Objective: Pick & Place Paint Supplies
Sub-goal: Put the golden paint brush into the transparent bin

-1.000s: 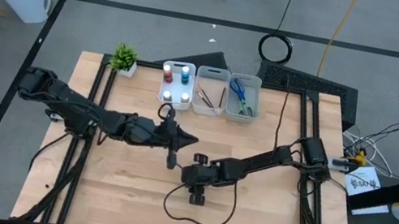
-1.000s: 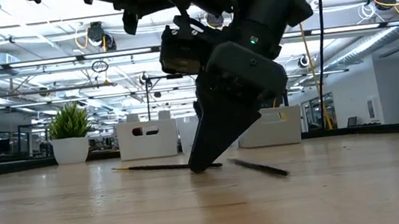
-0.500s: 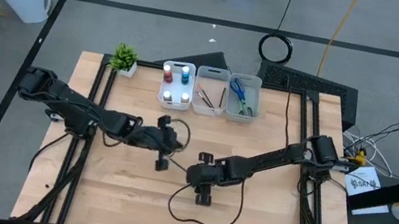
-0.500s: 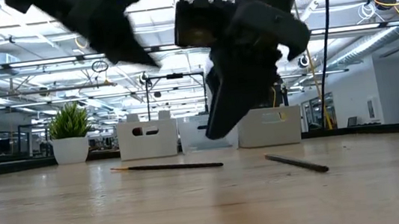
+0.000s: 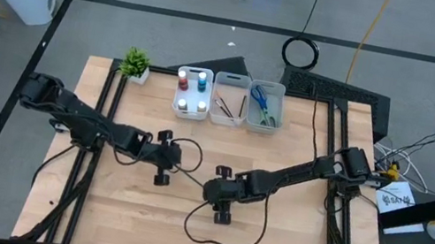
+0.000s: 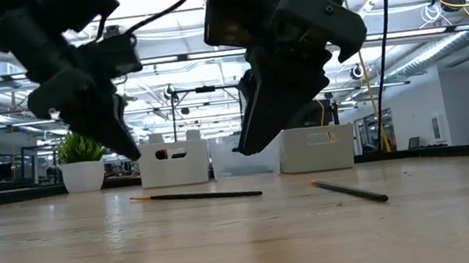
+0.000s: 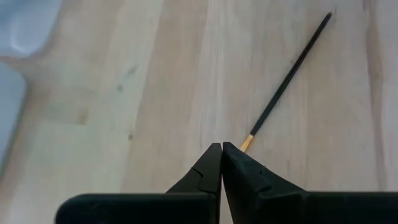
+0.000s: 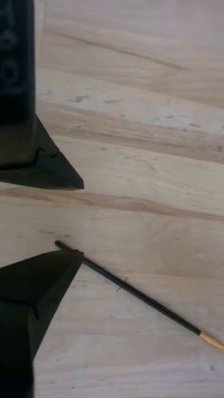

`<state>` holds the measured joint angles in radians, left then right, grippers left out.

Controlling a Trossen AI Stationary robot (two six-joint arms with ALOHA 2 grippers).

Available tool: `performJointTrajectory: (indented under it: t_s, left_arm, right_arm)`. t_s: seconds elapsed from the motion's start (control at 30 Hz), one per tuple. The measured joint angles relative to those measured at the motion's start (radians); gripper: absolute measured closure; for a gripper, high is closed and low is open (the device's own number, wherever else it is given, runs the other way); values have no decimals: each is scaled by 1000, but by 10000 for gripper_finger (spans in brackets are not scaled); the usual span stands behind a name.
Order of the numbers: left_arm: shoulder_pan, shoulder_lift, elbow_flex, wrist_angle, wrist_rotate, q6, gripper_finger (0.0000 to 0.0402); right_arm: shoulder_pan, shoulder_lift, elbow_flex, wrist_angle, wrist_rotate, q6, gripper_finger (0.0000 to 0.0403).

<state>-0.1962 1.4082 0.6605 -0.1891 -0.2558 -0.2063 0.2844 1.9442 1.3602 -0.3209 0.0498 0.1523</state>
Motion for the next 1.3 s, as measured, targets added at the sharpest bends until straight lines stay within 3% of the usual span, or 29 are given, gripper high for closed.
performJointTrajectory:
  t_s: [0.33, 0.9, 1.13, 1.3]
  left_arm:
    - [0, 69, -82, 230, 47, -65, 390]
    - [6, 257, -60, 256, 97, -111, 394]
    - [7, 264, -61, 249, 106, -112, 394]
    - [7, 265, -61, 250, 109, -112, 387]
  right_arm:
    - [-1, 0, 0, 3, 1, -8, 248]
    - [-1, -5, 0, -57, 7, -11, 248]
    - [-2, -7, -1, -125, 187, 8, 248]
    - [-19, -8, -54, -35, 212, -11, 248]
